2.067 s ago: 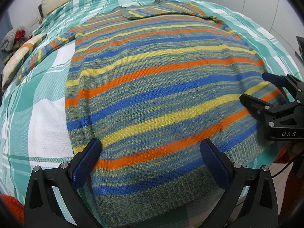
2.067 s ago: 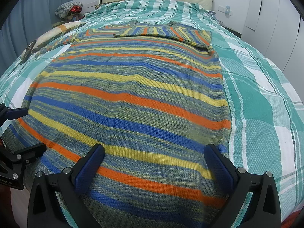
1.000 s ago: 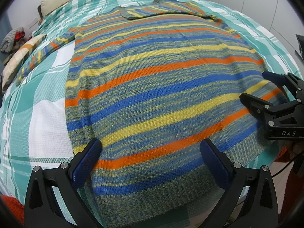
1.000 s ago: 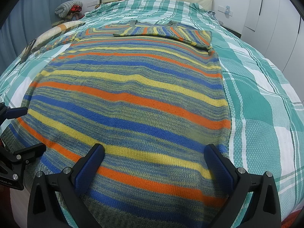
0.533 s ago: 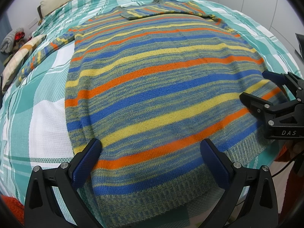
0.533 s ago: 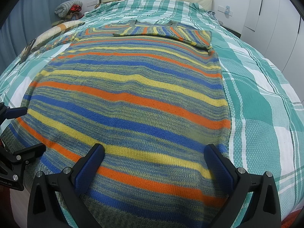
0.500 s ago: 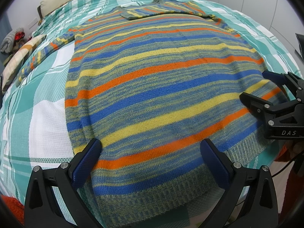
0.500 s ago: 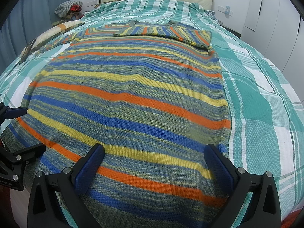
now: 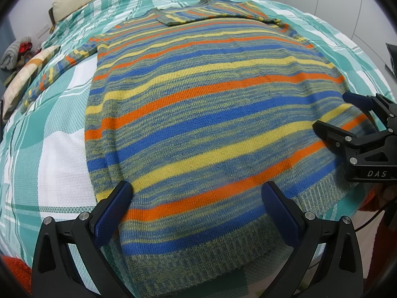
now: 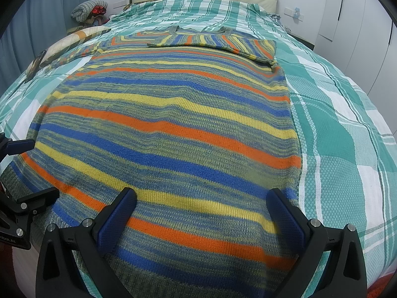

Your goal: Fold small clothes

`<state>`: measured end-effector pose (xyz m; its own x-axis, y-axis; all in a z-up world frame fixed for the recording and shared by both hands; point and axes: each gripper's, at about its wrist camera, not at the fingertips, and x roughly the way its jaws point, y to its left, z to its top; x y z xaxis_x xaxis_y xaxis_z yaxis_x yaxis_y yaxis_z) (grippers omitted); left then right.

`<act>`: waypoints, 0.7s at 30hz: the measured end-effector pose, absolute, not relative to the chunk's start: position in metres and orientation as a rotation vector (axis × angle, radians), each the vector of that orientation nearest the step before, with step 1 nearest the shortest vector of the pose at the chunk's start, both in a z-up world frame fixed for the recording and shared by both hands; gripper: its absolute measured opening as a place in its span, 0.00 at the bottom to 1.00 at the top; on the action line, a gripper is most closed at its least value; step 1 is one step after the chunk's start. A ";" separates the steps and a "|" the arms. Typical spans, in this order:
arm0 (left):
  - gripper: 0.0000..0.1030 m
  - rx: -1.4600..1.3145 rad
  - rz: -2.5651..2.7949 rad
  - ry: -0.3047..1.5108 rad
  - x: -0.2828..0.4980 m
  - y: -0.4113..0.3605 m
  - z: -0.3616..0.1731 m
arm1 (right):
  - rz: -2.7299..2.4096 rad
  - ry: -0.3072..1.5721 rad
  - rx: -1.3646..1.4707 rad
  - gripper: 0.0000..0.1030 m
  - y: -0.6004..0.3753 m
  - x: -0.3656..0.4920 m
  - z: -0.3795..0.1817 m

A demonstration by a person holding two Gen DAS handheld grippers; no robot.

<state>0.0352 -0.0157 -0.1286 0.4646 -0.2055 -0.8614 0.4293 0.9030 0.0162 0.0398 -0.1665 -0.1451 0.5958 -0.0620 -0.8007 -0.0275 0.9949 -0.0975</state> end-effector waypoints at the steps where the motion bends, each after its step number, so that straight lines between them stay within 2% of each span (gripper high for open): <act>1: 0.99 0.245 -0.395 1.017 0.035 -0.016 -0.129 | -0.020 0.933 -0.104 1.00 -0.167 0.040 -0.145; 21: 0.99 0.247 -0.395 1.017 0.035 -0.017 -0.129 | -0.021 0.933 -0.105 1.00 -0.166 0.040 -0.145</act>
<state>0.0348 -0.0170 -0.1288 0.4641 -0.2043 -0.8619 0.4307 0.9023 0.0180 0.0399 -0.1665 -0.1447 0.5955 -0.0635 -0.8009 -0.0271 0.9947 -0.0990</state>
